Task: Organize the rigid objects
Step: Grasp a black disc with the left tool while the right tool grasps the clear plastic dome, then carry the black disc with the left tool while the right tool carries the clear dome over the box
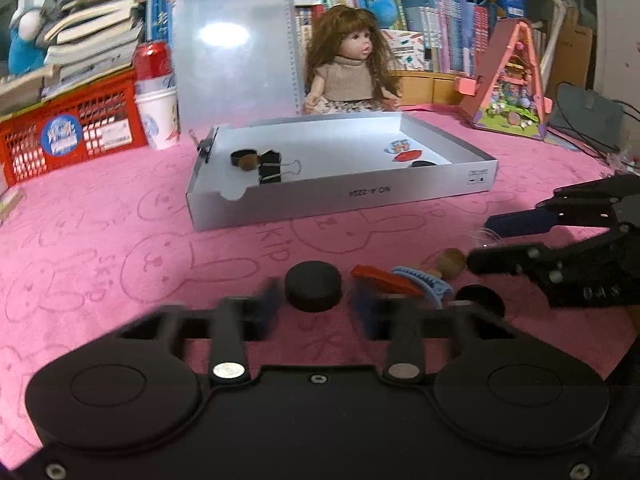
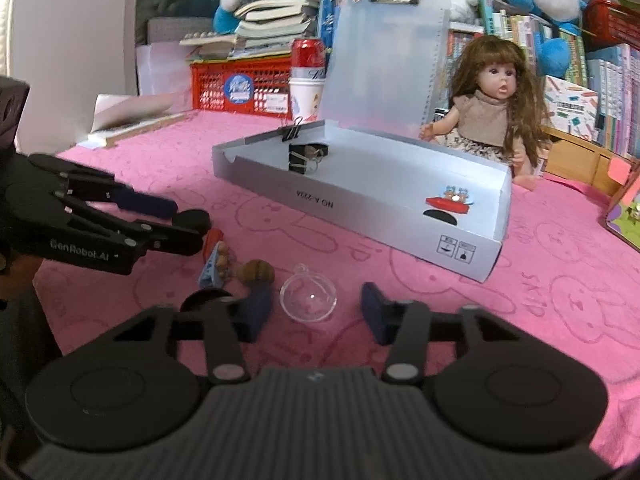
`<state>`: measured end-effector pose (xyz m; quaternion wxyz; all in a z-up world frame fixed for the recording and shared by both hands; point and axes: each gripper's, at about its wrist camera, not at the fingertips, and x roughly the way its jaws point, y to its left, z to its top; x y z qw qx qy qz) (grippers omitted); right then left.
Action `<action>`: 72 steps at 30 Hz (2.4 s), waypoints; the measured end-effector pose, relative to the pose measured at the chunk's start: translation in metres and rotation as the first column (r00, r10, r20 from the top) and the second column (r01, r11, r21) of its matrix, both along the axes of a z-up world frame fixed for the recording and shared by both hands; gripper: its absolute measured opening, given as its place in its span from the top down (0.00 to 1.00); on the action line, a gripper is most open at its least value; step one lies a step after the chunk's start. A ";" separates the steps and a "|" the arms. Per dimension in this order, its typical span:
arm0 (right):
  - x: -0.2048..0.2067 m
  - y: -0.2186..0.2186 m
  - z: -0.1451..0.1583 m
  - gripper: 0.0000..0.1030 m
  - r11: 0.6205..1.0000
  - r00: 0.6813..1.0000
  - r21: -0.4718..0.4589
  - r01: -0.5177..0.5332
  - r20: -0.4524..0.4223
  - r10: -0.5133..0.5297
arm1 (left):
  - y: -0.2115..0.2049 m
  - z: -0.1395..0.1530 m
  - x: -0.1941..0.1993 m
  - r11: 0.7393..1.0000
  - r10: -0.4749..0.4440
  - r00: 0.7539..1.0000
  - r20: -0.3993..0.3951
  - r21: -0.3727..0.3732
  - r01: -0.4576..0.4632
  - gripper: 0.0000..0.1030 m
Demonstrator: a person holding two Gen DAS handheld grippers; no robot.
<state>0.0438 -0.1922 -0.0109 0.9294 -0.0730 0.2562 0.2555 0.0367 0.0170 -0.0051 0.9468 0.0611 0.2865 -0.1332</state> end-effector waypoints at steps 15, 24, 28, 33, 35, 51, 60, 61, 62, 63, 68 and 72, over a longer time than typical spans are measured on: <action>0.004 0.002 0.015 0.68 0.999 0.998 -0.019 0.041 0.054 -0.040 | 0.000 0.019 0.014 0.999 0.027 1.000 -0.003 -0.046 -0.027 0.72; 0.012 0.005 0.031 0.68 0.994 0.991 -0.059 0.094 0.102 -0.087 | 0.006 0.043 0.039 0.994 0.061 0.998 0.016 -0.094 -0.060 0.72; 0.023 0.003 0.038 0.68 0.989 0.985 -0.053 0.142 0.108 -0.135 | 0.006 0.051 0.052 0.993 0.080 0.996 0.039 -0.095 -0.076 0.72; 0.041 -0.002 0.044 0.68 0.979 0.975 -0.043 0.200 0.104 -0.195 | 0.007 0.057 0.070 0.991 0.090 0.995 0.036 -0.106 -0.086 0.72; 0.050 -0.003 0.046 0.68 0.973 0.970 -0.046 0.227 0.103 -0.222 | 0.007 0.058 0.078 0.990 0.093 0.995 0.024 -0.110 -0.090 0.72; 0.110 -0.016 0.041 0.68 0.948 0.940 -0.035 0.315 -0.125 -0.317 | 0.005 0.040 0.137 0.980 0.110 0.985 -0.133 -0.153 -0.130 0.72; 0.146 -0.023 0.035 0.68 0.950 0.900 -0.010 0.313 -0.316 -0.300 | 0.001 0.029 0.156 0.981 0.132 0.977 -0.168 -0.118 -0.153 0.72; 0.149 -0.024 0.033 0.68 0.949 0.896 -0.007 0.316 -0.326 -0.301 | 0.001 0.028 0.158 0.981 0.135 0.976 -0.169 -0.112 -0.155 0.72; 0.151 -0.026 0.032 0.68 0.947 0.893 -0.005 0.321 -0.332 -0.304 | 0.001 0.027 0.159 0.982 0.139 0.976 -0.169 -0.107 -0.158 0.72; 0.153 -0.027 0.030 0.68 0.945 0.890 -0.003 0.326 -0.337 -0.308 | 0.000 0.026 0.160 0.982 0.142 0.975 -0.170 -0.102 -0.161 0.72; 0.161 -0.030 0.029 0.68 0.940 0.888 -0.001 0.340 -0.328 -0.322 | -0.001 0.021 0.168 0.982 0.153 0.973 -0.174 -0.085 -0.170 0.72; 0.168 -0.031 0.028 0.68 0.936 0.885 0.007 0.353 -0.326 -0.332 | -0.002 0.017 0.174 0.982 0.162 0.972 -0.173 -0.073 -0.177 0.72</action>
